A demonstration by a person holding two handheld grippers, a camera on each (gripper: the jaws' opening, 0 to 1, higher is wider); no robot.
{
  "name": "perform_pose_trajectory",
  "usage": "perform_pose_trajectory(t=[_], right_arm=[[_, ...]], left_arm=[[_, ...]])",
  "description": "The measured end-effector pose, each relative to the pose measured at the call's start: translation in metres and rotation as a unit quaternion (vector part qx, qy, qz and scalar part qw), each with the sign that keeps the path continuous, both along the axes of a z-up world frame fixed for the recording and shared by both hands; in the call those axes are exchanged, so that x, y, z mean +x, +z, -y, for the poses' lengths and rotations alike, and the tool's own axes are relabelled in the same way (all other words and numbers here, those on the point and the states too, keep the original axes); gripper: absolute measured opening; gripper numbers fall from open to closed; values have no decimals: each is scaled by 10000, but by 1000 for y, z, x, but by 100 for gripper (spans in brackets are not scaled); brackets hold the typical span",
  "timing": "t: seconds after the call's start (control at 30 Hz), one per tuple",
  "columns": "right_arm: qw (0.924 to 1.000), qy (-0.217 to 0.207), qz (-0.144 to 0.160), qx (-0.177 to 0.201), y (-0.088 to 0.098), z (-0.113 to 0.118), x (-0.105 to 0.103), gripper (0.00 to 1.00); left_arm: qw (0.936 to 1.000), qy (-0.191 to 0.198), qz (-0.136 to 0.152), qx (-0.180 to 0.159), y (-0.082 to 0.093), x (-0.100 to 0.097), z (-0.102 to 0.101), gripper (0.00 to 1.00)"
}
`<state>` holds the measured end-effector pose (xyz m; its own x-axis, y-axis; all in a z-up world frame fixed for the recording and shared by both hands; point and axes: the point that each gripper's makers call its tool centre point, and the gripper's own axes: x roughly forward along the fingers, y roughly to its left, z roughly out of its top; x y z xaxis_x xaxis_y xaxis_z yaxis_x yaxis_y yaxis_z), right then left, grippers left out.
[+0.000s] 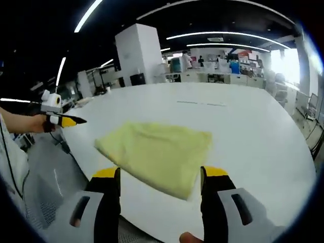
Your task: Fold the garment on the visible template until the final outline fits inside the template.
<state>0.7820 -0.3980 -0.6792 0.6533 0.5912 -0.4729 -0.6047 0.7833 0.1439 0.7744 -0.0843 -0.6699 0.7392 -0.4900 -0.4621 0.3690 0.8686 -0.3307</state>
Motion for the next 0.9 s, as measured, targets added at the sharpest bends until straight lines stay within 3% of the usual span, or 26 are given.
perform_pose_trajectory(t=[0.07, 0.13, 0.27, 0.5, 0.9], right_arm=[[9999, -16, -101, -10, -2, 0, -4, 66], [9988, -92, -373, -318, -18, 7, -12, 65], [9979, -74, -557, -322, -29, 8, -19, 65], [9964, -83, -737, -412, -34, 11, -23, 65], [9959, -254, -830, -273, -35, 14, -18, 64]], left_arm=[[9999, -44, -50, 101, -3, -4, 0, 74], [9989, -202, -216, 354, -14, -12, 0, 74], [9979, -278, -434, 396, -26, -20, 2, 75], [9964, -269, -689, 409, -38, -29, 0, 75], [9959, -229, -770, 417, -44, -32, -2, 74]])
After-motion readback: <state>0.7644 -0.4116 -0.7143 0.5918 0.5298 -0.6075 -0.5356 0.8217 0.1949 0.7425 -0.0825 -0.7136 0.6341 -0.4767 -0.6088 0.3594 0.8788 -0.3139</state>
